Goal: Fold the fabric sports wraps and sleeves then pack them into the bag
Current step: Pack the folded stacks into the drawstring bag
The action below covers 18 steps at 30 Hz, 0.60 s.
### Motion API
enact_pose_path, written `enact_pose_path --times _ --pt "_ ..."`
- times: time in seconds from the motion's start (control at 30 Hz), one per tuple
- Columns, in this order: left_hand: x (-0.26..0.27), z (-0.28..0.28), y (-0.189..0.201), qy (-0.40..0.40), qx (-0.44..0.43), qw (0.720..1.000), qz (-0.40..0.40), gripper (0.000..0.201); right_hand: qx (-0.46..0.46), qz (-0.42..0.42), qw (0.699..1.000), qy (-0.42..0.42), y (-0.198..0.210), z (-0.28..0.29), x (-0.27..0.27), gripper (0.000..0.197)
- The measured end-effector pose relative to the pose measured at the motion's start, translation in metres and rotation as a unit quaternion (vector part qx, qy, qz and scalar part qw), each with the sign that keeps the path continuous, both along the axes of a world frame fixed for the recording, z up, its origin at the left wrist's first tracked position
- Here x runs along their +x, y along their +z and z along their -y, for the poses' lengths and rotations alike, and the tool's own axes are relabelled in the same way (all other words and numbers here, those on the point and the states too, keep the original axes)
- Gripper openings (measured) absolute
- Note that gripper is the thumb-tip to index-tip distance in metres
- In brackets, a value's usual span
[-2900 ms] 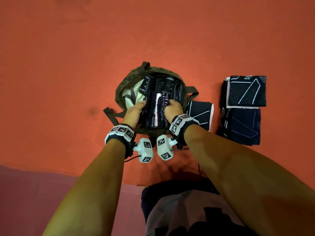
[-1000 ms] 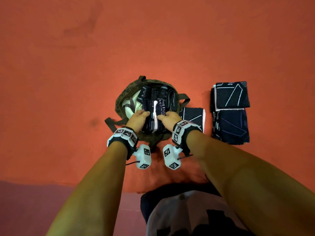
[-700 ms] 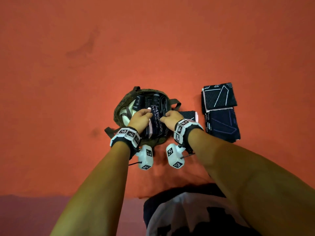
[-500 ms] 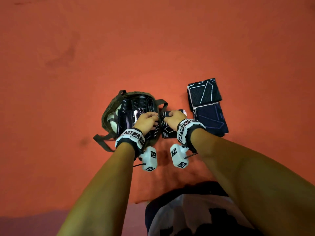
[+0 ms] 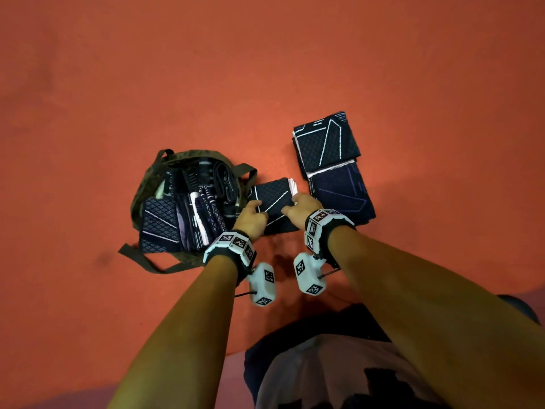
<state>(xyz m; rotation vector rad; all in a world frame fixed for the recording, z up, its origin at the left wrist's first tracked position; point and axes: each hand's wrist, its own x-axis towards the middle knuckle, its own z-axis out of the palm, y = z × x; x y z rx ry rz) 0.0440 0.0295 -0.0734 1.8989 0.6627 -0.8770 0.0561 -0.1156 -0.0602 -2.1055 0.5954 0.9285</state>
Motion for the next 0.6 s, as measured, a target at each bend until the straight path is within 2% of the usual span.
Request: enact_pose_path --times 0.1,0.13,0.2,0.27,0.33,0.43,0.6 --pt "0.0 0.0 -0.024 0.017 0.005 1.0 0.001 0.076 -0.013 -0.006 1.0 0.011 -0.01 -0.005 0.001 0.046" --pt "0.001 0.004 -0.017 0.027 0.002 1.0 -0.001 0.078 -0.018 -0.006 1.0 0.012 -0.013 -0.006 0.002 0.046" --pt "0.003 0.007 -0.01 0.05 -0.014 0.999 -0.002 0.071 -0.029 -0.009 0.999 0.015 -0.019 -0.007 0.003 0.05" --pt "0.006 0.006 -0.01 0.065 -0.023 0.998 -0.008 0.073 -0.038 -0.016 0.999 0.014 -0.025 -0.008 0.004 0.056" --pt "0.009 0.003 -0.014 0.066 -0.023 0.998 -0.01 0.076 -0.045 -0.025 0.999 0.005 -0.029 -0.009 0.006 0.062" --pt "0.012 0.001 -0.019 0.06 0.0 0.998 -0.024 0.07 -0.046 -0.039 0.998 -0.002 -0.033 -0.012 0.009 0.069" --pt "0.016 -0.002 -0.017 0.042 -0.002 0.999 -0.029 0.067 -0.017 -0.065 0.997 -0.027 -0.035 -0.012 0.013 0.063"
